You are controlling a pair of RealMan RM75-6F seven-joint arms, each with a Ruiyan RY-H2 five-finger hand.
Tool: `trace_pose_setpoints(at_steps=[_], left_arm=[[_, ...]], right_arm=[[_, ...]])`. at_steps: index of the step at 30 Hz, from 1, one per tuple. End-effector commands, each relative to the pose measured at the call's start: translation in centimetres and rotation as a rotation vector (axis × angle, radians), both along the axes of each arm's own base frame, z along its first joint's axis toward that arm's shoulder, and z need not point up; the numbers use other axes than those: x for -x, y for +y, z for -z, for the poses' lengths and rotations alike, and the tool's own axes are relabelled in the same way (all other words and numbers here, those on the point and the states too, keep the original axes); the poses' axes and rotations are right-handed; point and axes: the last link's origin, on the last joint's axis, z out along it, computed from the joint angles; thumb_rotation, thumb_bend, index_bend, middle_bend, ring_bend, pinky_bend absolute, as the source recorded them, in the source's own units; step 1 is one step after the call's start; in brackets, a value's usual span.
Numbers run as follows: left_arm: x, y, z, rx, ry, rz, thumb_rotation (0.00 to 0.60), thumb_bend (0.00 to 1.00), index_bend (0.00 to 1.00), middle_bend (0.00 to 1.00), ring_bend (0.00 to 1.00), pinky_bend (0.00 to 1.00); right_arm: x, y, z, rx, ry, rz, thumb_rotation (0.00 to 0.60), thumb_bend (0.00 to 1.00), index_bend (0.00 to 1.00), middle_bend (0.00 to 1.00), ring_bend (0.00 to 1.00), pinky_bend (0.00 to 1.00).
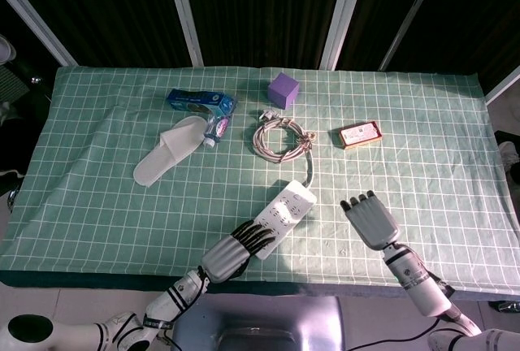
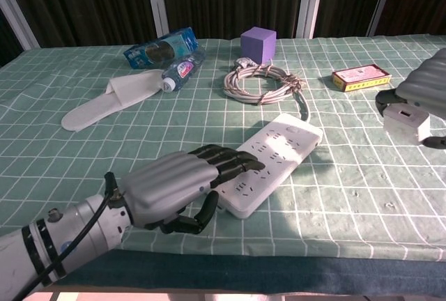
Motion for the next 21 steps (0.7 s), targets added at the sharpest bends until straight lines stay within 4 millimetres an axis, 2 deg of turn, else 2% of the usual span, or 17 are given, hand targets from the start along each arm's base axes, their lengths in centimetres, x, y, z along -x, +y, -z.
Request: trace_pose_setpoints(at_steps=[1,4,6,8,10,12,16,18,21], left_arm=[[0.1,0.1,-0.3,-0.011,-0.008,-0.003,0.6,0.81,0.0,0.05,0.02,0.08],[0.3,0.4,-0.7,-0.032,-0.006,0.0,0.6,0.75,0.0,0.05,0.02,0.08],[0.6,0.6,-1.1,-0.05,-0.005,-0.001,0.6,0.73,0.0,0.05,0.02,0.08],[0.8,0.8,-1.5,-0.06,-0.009,-0.008,0.6,0.71,0.0,0.05,0.02,0.08],[1.1,1.0,-2.0,-0.069,-0.014,-0.016,0.6,0.69,0.0,0.05,0.02,0.08],[1.5,1.3,-2.6,-0.083,-0.013,-0.02,0.6,0.68,0.0,0.05,0.02,0.08],[2.5,1.8,-4.1,-0.122,-0.01,-0.032,0.6,0.66,0.0,0.05,0.02,0.08],[3.5,1.9,-5.6,-0.152,-0.007,-0.041,0.6,0.65,0.0,0.04,0.02,0.08],[5.6,1.6,-8.6,-0.212,0.002,-0.066,0.6,0.64,0.0,0.03,0.02,0.08]], right_arm=[[2.8,0.8,0.7,-0.019,0.15,0.069,0.6,0.44,0.73,0.66,0.64,0.7],[3.3,0.8,1.9,-0.039,0.21,0.085,0.6,0.44,0.57,0.58,0.54,0.64],[3.3,0.8,2.5,-0.054,0.223,0.087,0.6,0.43,0.51,0.53,0.49,0.61],[3.4,0.8,2.7,-0.062,0.219,0.102,0.6,0.38,0.35,0.42,0.38,0.52],[3.2,0.9,2.7,-0.075,0.195,0.121,0.6,0.29,0.16,0.29,0.25,0.39],[2.8,1.1,2.2,-0.077,0.165,0.12,0.6,0.25,0.05,0.21,0.17,0.33],[1.9,1.9,0.6,-0.073,0.063,0.125,0.6,0.19,0.0,0.07,0.06,0.23],[1.2,2.7,-0.8,-0.069,-0.032,0.138,0.6,0.17,0.0,0.02,0.02,0.19],[0.5,4.1,-3.7,-0.022,-0.203,0.149,0.6,0.17,0.0,0.0,0.01,0.18]])
